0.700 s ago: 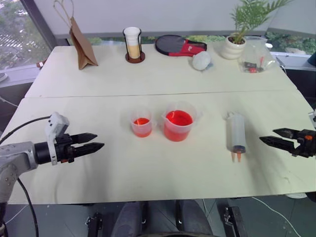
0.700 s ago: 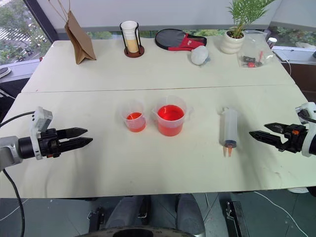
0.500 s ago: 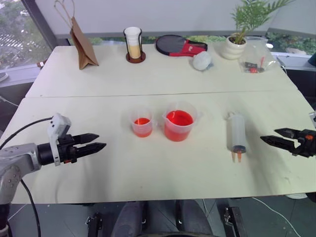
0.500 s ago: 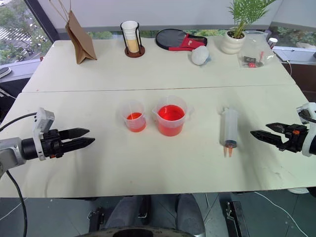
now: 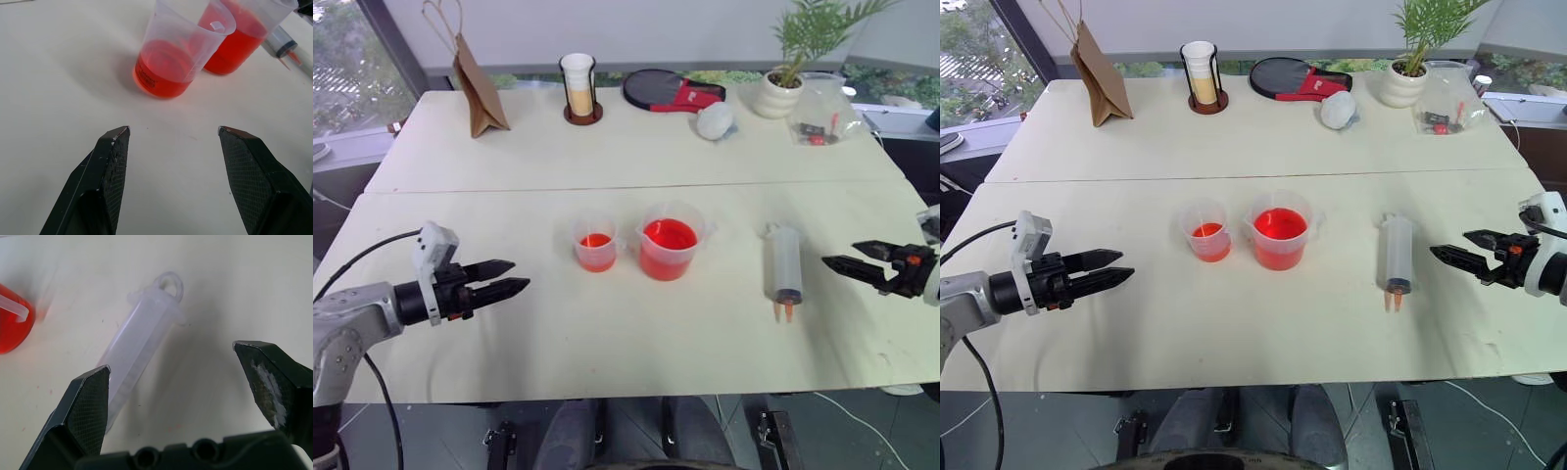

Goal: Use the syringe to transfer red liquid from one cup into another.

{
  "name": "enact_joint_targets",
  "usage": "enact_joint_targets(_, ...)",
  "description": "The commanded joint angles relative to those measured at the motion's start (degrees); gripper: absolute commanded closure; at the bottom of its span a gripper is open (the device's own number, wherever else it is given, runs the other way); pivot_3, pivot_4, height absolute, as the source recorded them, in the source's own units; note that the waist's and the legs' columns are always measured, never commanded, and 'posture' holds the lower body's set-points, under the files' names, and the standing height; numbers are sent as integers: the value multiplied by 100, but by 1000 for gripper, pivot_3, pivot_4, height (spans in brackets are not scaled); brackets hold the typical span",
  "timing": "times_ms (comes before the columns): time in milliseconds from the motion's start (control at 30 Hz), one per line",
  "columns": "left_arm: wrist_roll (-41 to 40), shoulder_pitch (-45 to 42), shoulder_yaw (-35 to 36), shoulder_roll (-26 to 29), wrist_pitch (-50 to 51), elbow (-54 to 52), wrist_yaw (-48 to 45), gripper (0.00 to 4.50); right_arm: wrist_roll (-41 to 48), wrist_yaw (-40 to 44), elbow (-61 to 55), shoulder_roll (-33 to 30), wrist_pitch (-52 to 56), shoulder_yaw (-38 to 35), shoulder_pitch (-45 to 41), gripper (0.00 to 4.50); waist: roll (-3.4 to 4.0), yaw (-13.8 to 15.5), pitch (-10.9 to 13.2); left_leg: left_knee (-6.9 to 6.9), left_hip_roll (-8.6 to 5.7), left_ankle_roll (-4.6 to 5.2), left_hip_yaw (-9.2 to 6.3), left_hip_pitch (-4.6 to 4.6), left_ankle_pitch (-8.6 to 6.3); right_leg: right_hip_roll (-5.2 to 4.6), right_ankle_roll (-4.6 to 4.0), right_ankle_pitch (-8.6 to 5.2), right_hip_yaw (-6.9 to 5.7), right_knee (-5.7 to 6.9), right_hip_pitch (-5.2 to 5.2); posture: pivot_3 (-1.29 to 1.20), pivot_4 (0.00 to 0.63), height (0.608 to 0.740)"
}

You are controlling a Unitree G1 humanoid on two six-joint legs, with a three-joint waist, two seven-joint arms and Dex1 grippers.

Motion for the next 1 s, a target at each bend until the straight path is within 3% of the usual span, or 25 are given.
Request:
enact_joint_targets(33, 26, -117, -2, 18, -163, -149, -32, 1547, -158, -2, 176, -367, 297, 151, -305, 67, 1, -5, 0, 1, 0, 0, 0, 0, 0, 0, 0, 0, 0, 0, 0, 0, 150, 740)
enact_joint_targets(133, -43, -507, -25, 17, -255, -61, -100, 1547, -58, 29, 133, -711, 1040, 467, -1087, 67, 11, -11, 6, 0, 0, 0, 0, 0, 0, -1, -1, 0, 0, 0, -2, 0, 150, 740)
enact_joint_targets(233, 26, -1104, -252, -1, -379, -54, -145, 1547, -134, 151, -86, -988, 2016, 1348, -1903, 67, 19, -13, 6, 3, 0, -1, 1, -3, 1, 0, -1, 0, 0, 4, -8, 0, 150, 740)
enact_joint_targets(400, 154, -1891, -733, -98, -596, -106, -270, 1547, -464, -287, 683, -620, 3616, 2492, -3716, 67, 15, -35, 6, 1, -1, -1, 2, -13, 0, 0, -1, 0, -1, -3, -16, 0, 150, 740)
enact_joint_targets(500, 241, -2127, -1048, -109, -739, -211, -465, 1547, -524, -190, 1059, -448, 4161, 3129, -4363, 67, 17, -12, 6, 2, -6, -1, 5, -55, 1, -1, 6, 4, -1, -1, -56, 0, 150, 740)
enact_joint_targets(667, 197, -2453, -1329, -167, -803, -379, -691, 1547, -565, -166, 1184, -150, 4538, 3861, -4652, 67, 15, 2, 6, 7, -11, -28, 5, -116, 19, 3, 25, 16, -6, 10, -116, 0, 150, 740)
enact_joint_targets(900, 162, -2706, -1517, -322, -768, -614, -703, 1547, -898, -751, 1760, 568, 4479, 3960, -4658, 67, 14, -9, 5, 22, -13, -12, 12, -116, 13, 16, 29, 17, -7, 20, -113, 0, 150, 740)
enact_joint_targets(1000, 166, -2651, -1508, -340, -766, -659, -682, 1547, -1106, -940, 1981, 709, 4278, 4013, -4693, 900, 5, -10, 0, 31, -10, -11, 12, -114, 13, 31, 33, 20, -9, 23, -106, 0, 150, 740)
